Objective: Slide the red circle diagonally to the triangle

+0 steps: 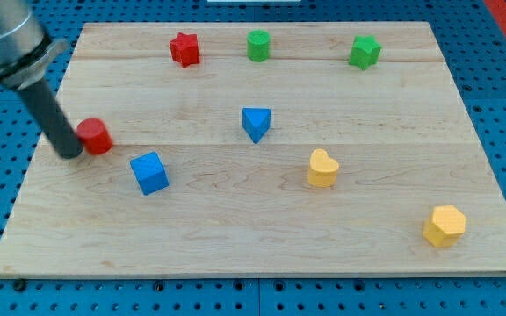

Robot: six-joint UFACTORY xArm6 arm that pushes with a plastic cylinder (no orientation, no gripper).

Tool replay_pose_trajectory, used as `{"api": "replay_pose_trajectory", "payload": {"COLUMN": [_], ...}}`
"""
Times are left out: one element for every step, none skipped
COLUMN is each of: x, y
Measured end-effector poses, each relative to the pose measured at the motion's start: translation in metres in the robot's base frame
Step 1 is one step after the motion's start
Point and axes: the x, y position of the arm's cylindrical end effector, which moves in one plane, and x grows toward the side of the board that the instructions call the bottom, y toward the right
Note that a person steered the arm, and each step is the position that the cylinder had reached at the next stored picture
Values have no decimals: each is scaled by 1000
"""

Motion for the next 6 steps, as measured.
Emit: {"api": "replay_pose_trajectory", "payload": {"x": [-14,-43,-61,-71,-74,-76], "y": [47,67,80,37,88,122]}}
